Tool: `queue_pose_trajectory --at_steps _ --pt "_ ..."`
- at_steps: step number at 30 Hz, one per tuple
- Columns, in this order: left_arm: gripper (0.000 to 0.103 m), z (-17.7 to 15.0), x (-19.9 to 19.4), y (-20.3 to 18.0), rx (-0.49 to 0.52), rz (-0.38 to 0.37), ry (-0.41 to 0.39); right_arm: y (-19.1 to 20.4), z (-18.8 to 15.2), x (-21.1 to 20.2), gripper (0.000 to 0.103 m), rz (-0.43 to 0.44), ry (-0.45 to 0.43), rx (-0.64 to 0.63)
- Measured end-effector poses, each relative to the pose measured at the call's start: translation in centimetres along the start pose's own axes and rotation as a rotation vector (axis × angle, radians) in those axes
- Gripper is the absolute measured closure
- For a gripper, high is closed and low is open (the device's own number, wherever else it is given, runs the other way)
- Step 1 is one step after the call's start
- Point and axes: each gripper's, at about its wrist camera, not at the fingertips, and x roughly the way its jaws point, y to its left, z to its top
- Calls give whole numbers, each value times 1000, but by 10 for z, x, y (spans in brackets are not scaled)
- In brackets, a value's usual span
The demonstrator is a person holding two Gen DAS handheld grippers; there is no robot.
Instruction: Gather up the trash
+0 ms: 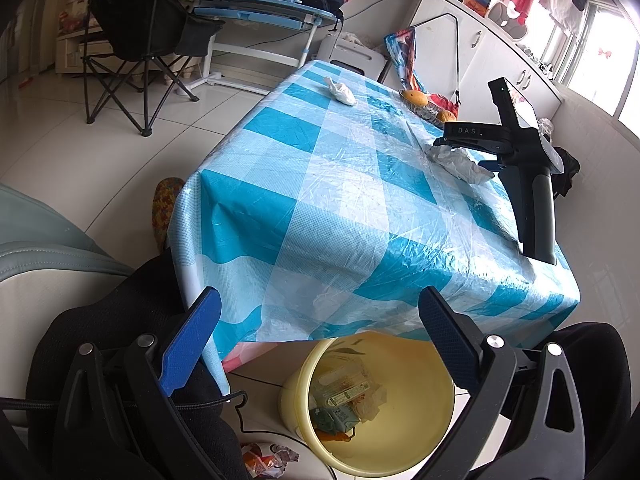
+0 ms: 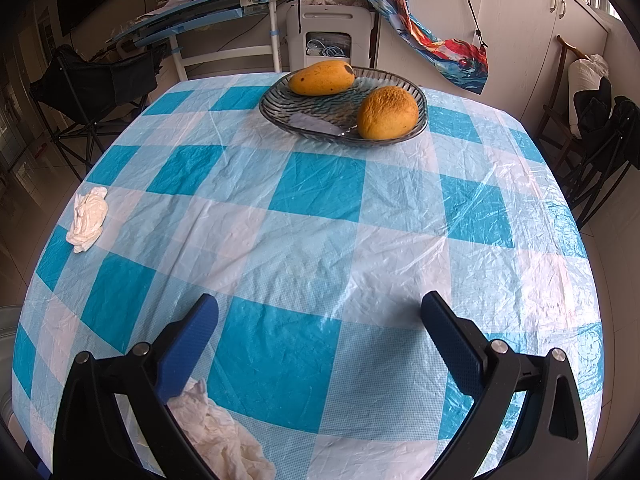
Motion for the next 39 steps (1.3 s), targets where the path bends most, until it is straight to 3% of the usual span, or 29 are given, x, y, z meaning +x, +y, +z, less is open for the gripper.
queue_pose_trajectory --at_steps 39 --pt "8 2 -4 2 -2 14 -14 0 0 0 6 0 0 0"
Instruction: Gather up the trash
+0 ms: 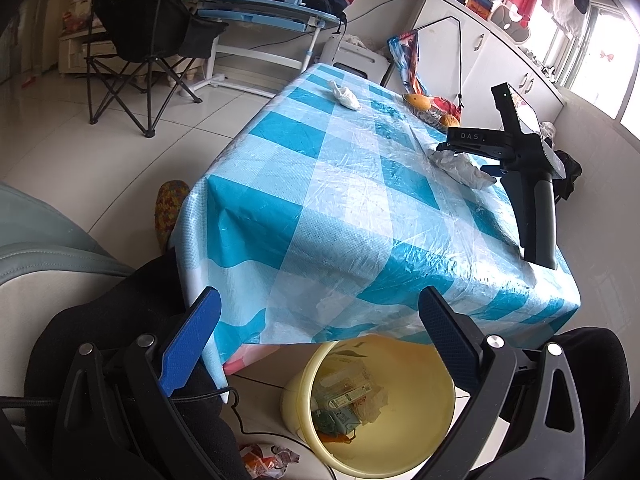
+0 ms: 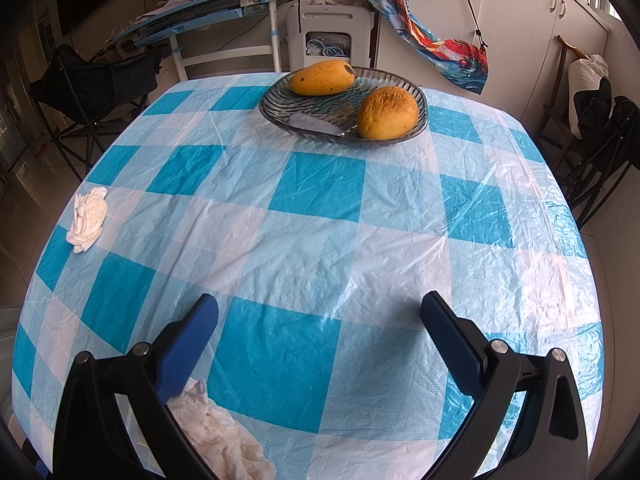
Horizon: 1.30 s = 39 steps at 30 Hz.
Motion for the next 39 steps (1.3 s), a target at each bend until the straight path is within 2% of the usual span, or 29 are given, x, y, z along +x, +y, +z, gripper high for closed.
queue_pose_trajectory --at_steps 15,21,27,30,35,39 --pt "8 -5 -20 -26 146 30 -62 0 0 0 6 0 0 0" --pt "8 6 -24 -21 110 44 -75 0 1 1 6 0 -1 0" --pt "8 50 -25 -15 80 81 -133 0 0 1 6 0 -1 0" --pt "8 81 -17 -13 31 66 -161 0 1 1 6 0 -1 0" --pt "8 121 18 -33 53 52 -161 1 0 1 6 12 4 -15" --pt "8 150 54 -48 51 51 -156 -4 -1 -4 6 74 38 -67"
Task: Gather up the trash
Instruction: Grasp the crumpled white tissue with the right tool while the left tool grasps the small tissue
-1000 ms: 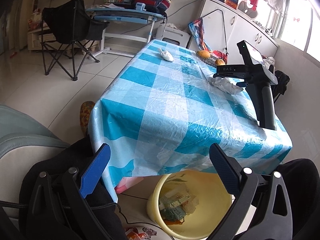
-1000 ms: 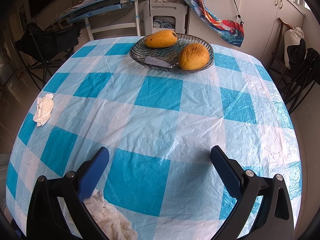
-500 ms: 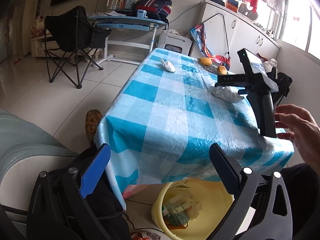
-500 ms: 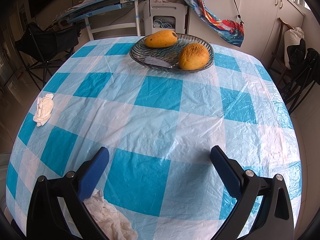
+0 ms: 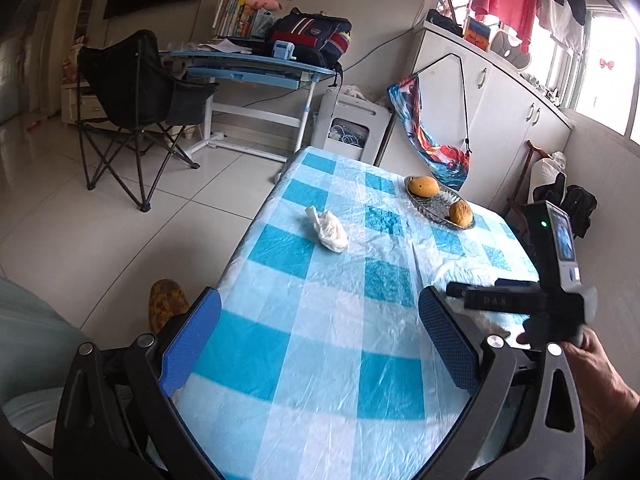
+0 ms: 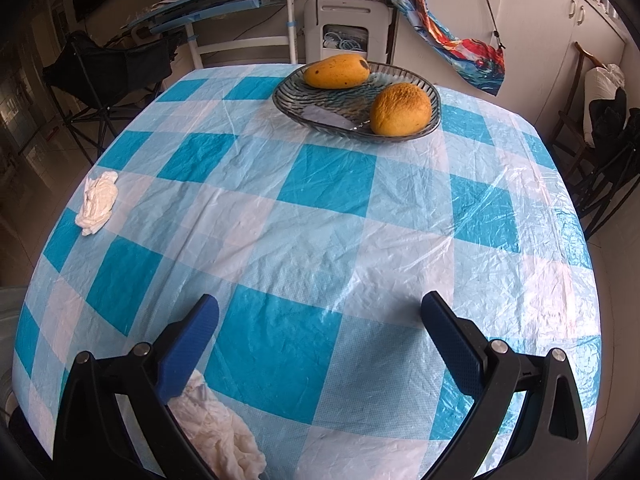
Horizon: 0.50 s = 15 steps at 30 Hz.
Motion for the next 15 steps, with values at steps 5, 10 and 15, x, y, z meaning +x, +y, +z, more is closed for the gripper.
queue_pose_trajectory --at_steps 5,10,15 --pt "8 25 48 -10 0 27 9 6 -19 -29 6 64 -81 -79" --pt "8 39 96 -11 -41 40 83 28 -33 -31 6 107 -101 -199" --pt "8 52 131 -8 -67 72 135 37 -32 -30 6 120 -100 -268"
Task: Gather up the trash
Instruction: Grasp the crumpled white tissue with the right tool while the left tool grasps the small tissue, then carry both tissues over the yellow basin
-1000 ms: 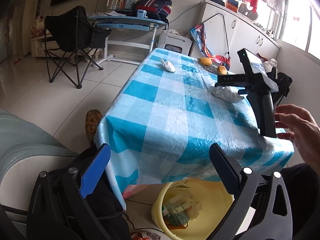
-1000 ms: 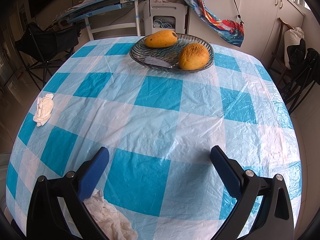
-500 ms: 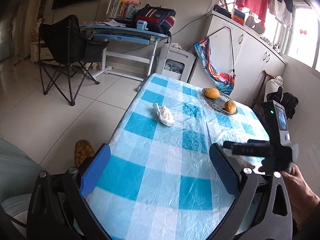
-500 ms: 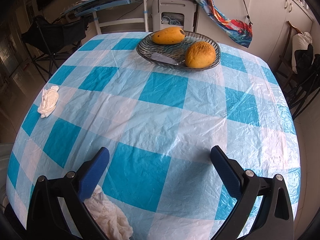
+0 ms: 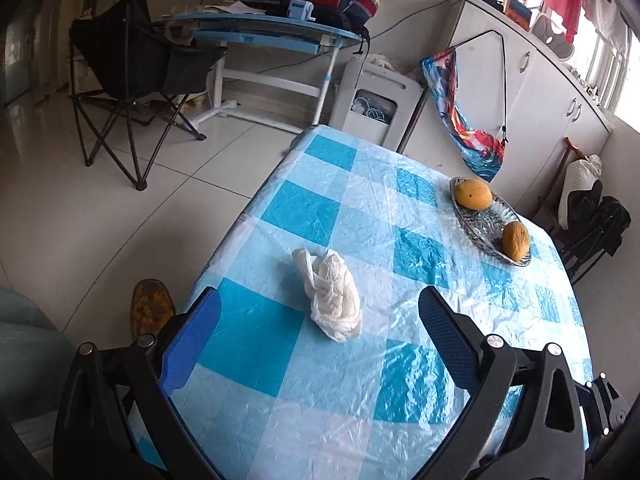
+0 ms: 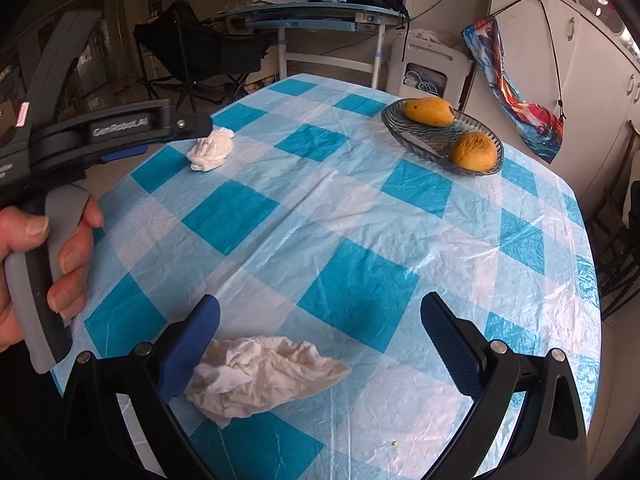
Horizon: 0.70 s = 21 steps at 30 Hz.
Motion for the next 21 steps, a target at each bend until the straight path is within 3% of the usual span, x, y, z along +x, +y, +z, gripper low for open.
queue_pose_trajectory --at_steps 5,7,9,11,12,13,14,16,18,21 --pt "8 9 25 -6 -3 3 64 -1 1 2 9 31 7 4" --pt "11 11 31 -11 4 6 75 -2 1 3 15 33 14 4" --pt "16 12 36 -17 20 5 91 -1 0 5 27 32 24 -2" --pt "26 10 37 -24 59 15 97 0 -1 6 38 44 30 -4" --pt "36 9 37 -28 79 22 100 0 -2 7 50 51 34 -1" --pt "48 9 37 -31 94 29 104 0 -2 6 54 59 30 3" --pt "55 8 36 -32 104 32 105 -1 -2 5 64 59 27 6" --pt "83 6 35 -34 129 19 121 -2 -4 3 75 77 22 15" --pt "85 1 30 -33 143 -10 134 -5 -6 1 85 100 18 39" --pt "87 -8 16 -26 147 -50 145 -13 -12 -4 89 153 10 118"
